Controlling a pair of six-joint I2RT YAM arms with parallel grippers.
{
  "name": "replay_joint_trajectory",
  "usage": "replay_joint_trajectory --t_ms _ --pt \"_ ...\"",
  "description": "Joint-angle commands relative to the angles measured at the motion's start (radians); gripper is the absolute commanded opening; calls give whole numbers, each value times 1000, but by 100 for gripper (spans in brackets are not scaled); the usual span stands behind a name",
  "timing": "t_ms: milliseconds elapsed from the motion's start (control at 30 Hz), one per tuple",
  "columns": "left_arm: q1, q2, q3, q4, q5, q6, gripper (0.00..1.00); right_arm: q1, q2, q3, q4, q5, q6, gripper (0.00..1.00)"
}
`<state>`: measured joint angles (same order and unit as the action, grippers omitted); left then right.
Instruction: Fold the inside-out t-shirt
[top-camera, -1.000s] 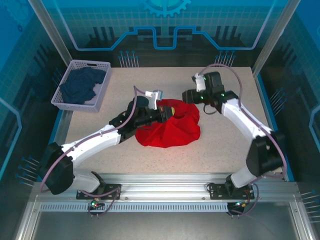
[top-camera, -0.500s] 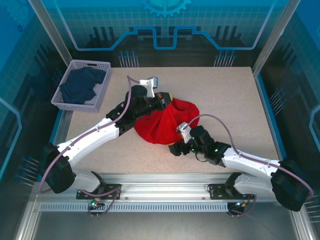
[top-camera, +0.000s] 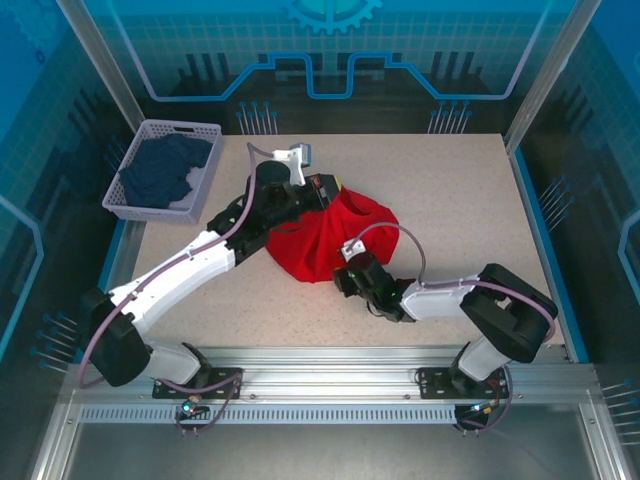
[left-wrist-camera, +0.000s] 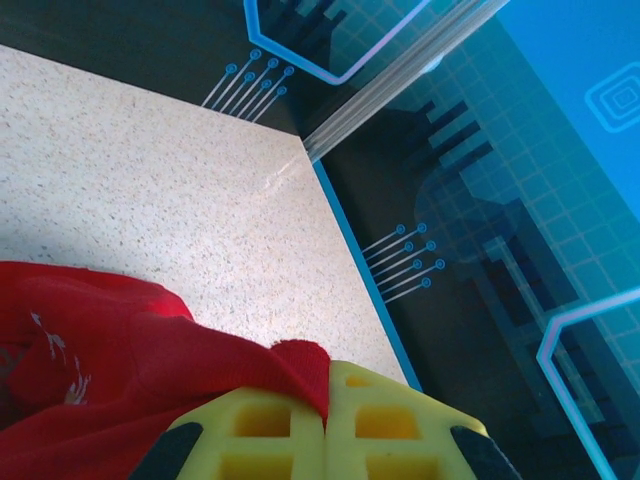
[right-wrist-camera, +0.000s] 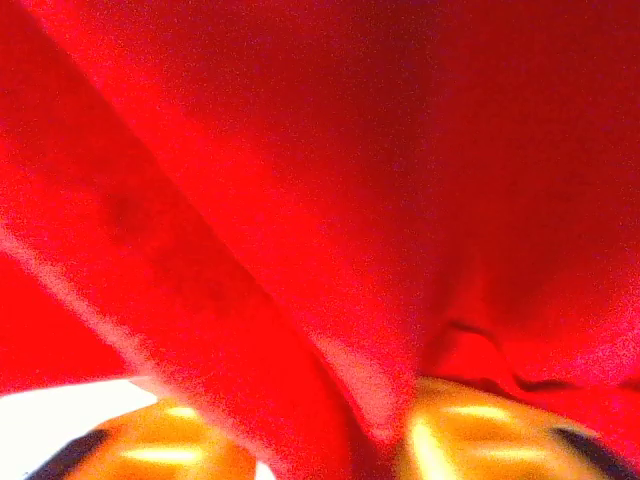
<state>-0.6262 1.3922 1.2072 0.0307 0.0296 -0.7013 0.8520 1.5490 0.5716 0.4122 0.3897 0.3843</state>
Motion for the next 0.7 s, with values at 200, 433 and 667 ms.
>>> replay_joint_trajectory --t_ms 200,433,667 --pt "60 -106 126 49 -3 96 0 -416 -555 234 -497 -80 -165 0" --pt "49 -162 201 48 11 103 0 -675 -508 718 -854 -319 -289 0" --pt "76 -209 40 28 -165 108 0 -693 -278 889 -1026 -440 -352 1"
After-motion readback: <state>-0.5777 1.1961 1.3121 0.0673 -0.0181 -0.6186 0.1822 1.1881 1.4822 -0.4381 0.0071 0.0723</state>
